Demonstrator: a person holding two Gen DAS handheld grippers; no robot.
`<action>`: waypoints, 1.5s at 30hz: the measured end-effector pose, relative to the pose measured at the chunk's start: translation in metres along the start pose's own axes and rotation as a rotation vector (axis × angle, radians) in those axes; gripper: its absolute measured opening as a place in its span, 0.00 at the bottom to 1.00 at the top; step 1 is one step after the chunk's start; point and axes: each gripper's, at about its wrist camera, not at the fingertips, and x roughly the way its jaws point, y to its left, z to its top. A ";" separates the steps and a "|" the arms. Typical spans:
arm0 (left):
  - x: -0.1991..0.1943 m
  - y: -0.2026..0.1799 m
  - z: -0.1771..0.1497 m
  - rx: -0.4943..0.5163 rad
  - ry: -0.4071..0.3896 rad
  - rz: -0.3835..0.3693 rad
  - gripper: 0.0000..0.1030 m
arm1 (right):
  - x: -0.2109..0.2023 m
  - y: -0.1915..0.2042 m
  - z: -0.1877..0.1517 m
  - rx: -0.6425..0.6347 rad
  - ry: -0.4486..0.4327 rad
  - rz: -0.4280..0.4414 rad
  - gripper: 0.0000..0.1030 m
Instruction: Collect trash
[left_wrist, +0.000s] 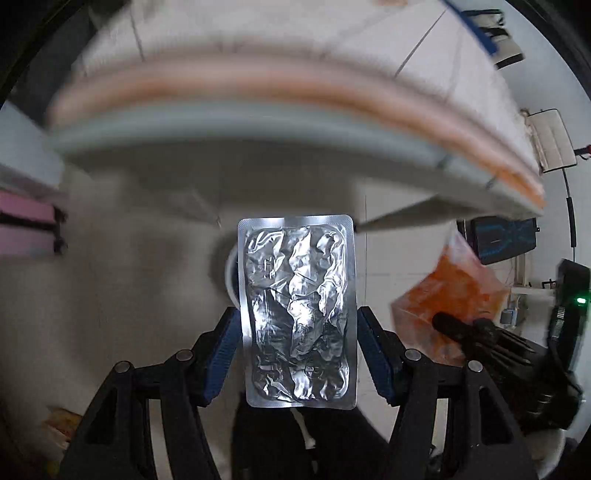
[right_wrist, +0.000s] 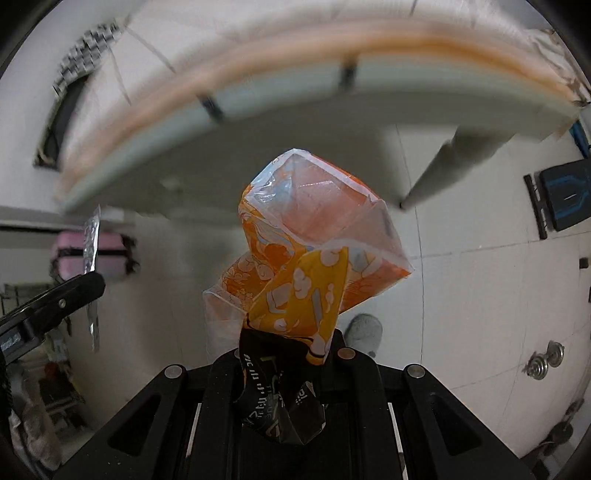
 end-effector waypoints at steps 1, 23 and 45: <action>0.020 0.004 -0.001 -0.008 0.015 0.002 0.59 | 0.028 -0.006 -0.005 0.002 0.022 -0.001 0.13; 0.282 0.110 0.002 -0.180 0.133 -0.039 0.98 | 0.335 -0.075 -0.011 -0.037 0.145 0.154 0.88; -0.027 0.004 -0.080 -0.026 -0.043 0.153 0.98 | -0.036 0.004 -0.058 -0.109 -0.002 -0.060 0.98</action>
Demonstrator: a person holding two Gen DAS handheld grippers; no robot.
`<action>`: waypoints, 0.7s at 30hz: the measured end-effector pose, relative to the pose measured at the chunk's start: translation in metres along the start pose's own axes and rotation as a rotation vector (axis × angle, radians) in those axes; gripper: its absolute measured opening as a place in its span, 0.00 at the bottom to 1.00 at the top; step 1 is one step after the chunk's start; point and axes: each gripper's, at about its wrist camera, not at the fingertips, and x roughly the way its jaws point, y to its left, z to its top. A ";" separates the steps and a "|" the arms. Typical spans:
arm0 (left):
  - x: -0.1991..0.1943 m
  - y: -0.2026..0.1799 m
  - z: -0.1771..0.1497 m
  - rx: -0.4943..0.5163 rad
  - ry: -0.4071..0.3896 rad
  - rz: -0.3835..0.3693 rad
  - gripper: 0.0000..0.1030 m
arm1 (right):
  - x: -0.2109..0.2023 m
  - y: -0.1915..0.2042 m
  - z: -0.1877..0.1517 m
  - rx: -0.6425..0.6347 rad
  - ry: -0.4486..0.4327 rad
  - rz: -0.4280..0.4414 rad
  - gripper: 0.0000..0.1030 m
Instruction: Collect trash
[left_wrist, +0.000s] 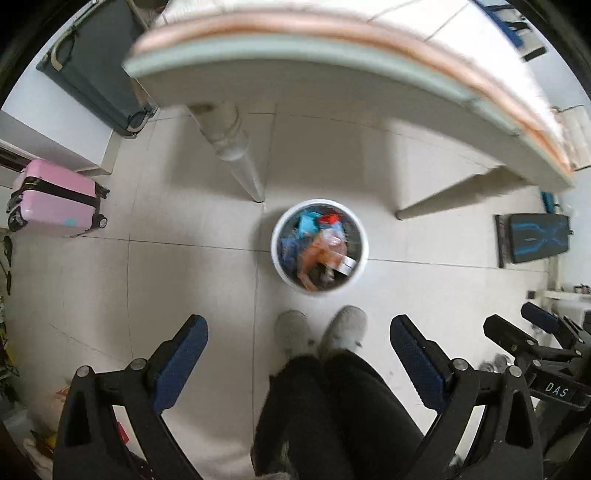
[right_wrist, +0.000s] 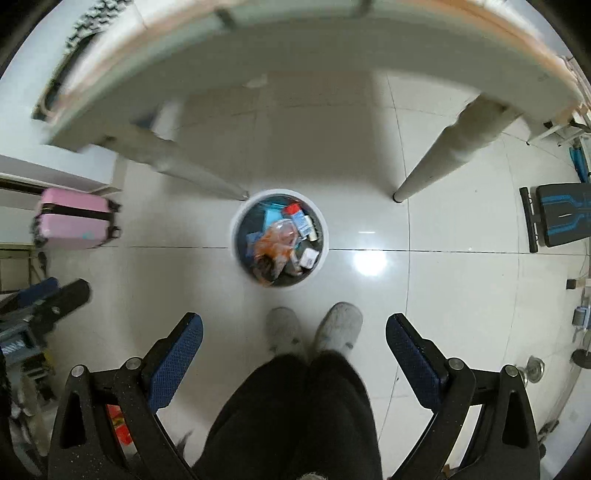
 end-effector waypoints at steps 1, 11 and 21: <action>-0.018 -0.004 -0.004 0.005 -0.002 -0.007 0.98 | -0.021 0.002 -0.004 -0.007 -0.001 -0.002 0.98; -0.173 -0.033 -0.032 0.054 -0.110 -0.125 0.98 | -0.213 0.015 -0.041 -0.033 -0.067 0.065 0.98; -0.246 -0.047 -0.045 0.083 -0.199 -0.253 0.98 | -0.325 0.015 -0.070 -0.042 -0.141 0.151 0.98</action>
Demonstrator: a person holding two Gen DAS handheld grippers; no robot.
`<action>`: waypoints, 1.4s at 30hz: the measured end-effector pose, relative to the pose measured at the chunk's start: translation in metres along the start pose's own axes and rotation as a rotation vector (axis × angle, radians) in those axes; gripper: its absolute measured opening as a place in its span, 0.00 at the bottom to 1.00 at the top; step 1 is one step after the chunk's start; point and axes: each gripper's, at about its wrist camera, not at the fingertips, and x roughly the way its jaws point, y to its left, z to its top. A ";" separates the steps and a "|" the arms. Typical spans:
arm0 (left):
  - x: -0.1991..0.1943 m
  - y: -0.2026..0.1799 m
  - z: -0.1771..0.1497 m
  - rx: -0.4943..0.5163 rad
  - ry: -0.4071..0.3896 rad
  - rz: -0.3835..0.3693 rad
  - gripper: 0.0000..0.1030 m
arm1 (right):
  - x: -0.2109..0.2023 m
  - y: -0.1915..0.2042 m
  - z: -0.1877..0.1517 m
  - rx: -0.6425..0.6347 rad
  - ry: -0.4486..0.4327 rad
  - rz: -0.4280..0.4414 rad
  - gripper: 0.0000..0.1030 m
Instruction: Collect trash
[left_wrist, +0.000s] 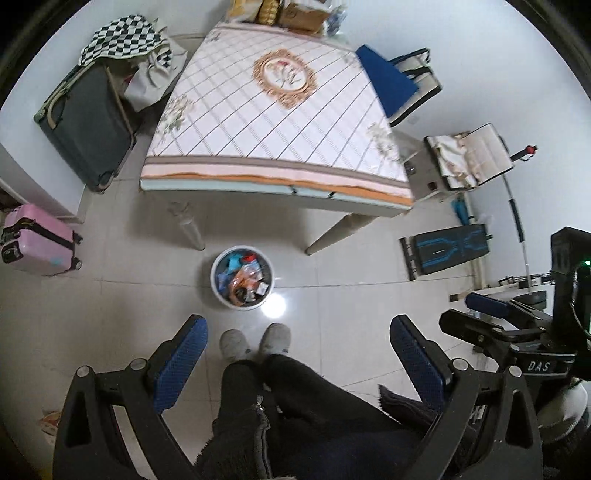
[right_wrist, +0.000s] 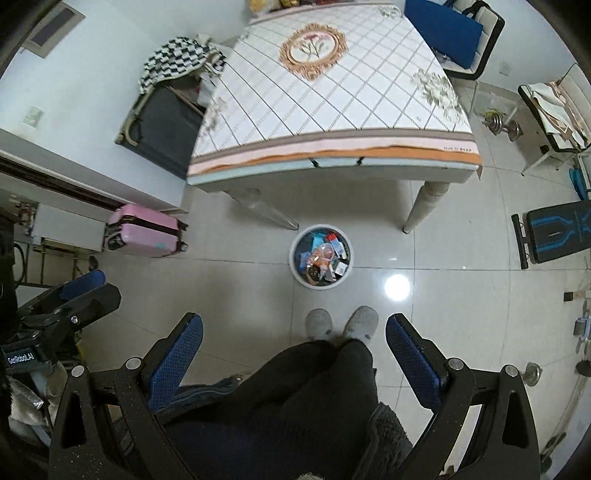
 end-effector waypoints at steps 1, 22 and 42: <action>-0.004 -0.002 0.000 0.003 -0.004 -0.009 0.98 | -0.002 0.001 -0.001 0.001 -0.007 0.007 0.98; -0.050 -0.014 -0.004 0.029 -0.080 -0.086 1.00 | -0.044 0.011 -0.007 -0.031 -0.020 0.109 1.00; -0.053 -0.022 -0.010 0.052 -0.072 -0.078 1.00 | -0.043 0.012 -0.010 -0.030 0.003 0.101 1.00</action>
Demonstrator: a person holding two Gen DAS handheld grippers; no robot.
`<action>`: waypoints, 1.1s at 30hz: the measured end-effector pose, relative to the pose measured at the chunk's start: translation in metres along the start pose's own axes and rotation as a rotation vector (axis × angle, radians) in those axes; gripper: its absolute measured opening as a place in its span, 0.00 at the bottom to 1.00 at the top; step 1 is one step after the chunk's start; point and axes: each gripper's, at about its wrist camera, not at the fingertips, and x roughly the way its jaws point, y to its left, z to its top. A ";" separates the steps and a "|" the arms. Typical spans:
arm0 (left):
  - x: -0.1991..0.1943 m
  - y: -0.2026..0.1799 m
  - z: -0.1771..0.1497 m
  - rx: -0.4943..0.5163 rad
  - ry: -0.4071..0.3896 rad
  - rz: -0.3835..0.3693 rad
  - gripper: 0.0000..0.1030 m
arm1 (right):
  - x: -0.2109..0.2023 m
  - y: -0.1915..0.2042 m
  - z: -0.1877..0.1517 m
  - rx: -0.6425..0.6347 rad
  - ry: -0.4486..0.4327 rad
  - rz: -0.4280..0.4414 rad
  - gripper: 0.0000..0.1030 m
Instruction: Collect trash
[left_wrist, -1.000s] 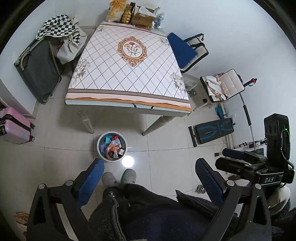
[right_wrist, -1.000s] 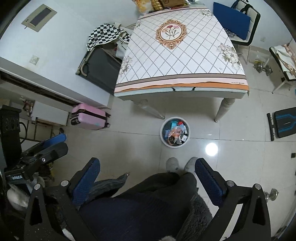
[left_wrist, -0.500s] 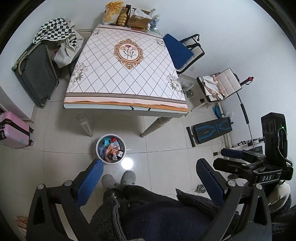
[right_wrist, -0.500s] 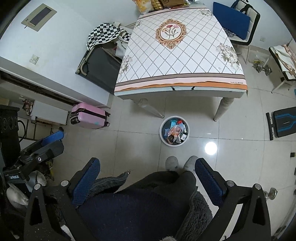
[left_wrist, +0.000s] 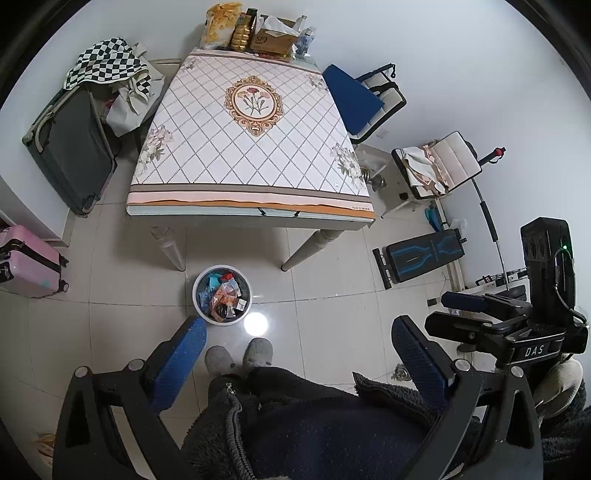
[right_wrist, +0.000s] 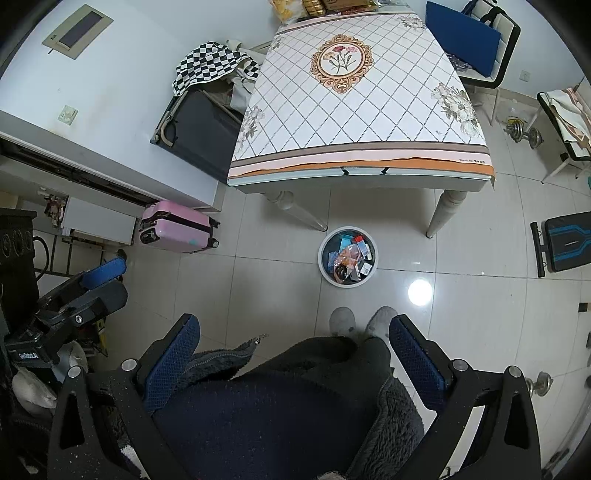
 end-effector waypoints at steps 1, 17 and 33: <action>0.000 0.000 -0.001 -0.001 0.001 -0.001 1.00 | 0.000 0.000 0.000 0.002 0.001 0.001 1.00; 0.006 -0.002 -0.005 -0.009 0.019 -0.014 1.00 | -0.005 -0.006 -0.005 0.014 0.003 -0.006 1.00; 0.009 -0.005 -0.005 -0.010 0.021 -0.016 1.00 | -0.008 -0.007 -0.005 0.019 -0.005 -0.004 1.00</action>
